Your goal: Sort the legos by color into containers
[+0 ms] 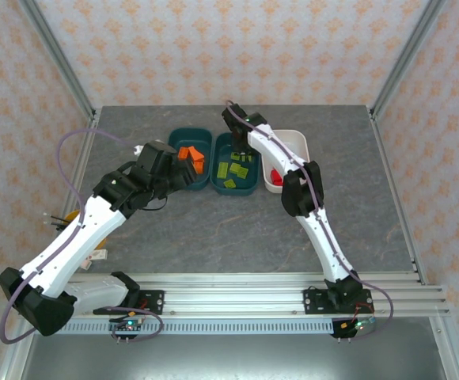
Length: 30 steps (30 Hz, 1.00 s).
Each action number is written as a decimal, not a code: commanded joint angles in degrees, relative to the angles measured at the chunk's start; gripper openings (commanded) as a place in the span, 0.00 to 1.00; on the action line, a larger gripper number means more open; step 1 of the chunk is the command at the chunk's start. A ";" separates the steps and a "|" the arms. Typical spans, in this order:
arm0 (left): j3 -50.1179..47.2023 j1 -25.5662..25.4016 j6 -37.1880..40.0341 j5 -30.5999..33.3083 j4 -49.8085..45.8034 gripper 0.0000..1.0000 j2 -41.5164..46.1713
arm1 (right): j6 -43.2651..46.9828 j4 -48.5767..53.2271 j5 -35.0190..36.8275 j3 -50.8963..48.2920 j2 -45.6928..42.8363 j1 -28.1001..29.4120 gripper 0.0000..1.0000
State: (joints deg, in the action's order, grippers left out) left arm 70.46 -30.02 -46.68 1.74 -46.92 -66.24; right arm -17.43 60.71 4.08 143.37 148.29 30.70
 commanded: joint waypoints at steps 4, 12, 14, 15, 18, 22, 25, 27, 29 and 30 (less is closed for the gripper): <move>0.27 -0.62 -0.02 2.30 -0.58 0.77 1.03 | -0.62 2.40 -0.82 4.16 -0.45 -0.38 0.56; 3.96 -0.61 1.70 5.13 -5.12 0.79 1.03 | -0.19 0.15 0.06 1.00 -14.18 -0.11 0.58; 5.56 -0.50 1.70 6.74 -7.09 0.94 0.93 | 0.00 -2.16 1.24 -4.26 -20.55 -0.02 0.59; 6.16 -0.40 1.51 7.48 -8.01 1.00 1.02 | 0.19 -3.80 2.25 -8.10 -24.48 -0.04 0.61; 7.52 0.43 2.02 7.63 -9.92 1.00 1.05 | 0.57 -9.78 5.94 -22.35 -37.07 -0.18 0.90; 8.33 0.60 5.70 9.23 -11.42 1.00 0.99 | 2.56 -18.62 10.21 -43.03 -55.46 -0.17 0.99; 7.07 0.75 8.19 10.80 -10.69 1.00 1.91 | 4.32 -19.00 13.42 -53.19 -65.90 -0.15 0.99; 6.16 0.68 8.90 14.58 -10.43 1.00 2.71 | -0.25 -14.75 23.06 -58.14 -71.24 -0.35 1.00; 4.66 0.74 8.20 21.80 -10.09 1.00 3.25 | -1.70 -14.37 26.35 -64.57 -76.53 -2.66 1.00; 3.20 0.72 8.38 25.93 -9.24 1.00 3.64 | -1.44 -15.48 26.29 -68.46 -79.76 -4.46 1.00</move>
State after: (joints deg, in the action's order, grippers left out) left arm 76.20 -29.85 -39.97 14.87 -55.57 -64.27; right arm -16.86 43.81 21.50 82.59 72.20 29.21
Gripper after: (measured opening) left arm 0.998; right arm 0.997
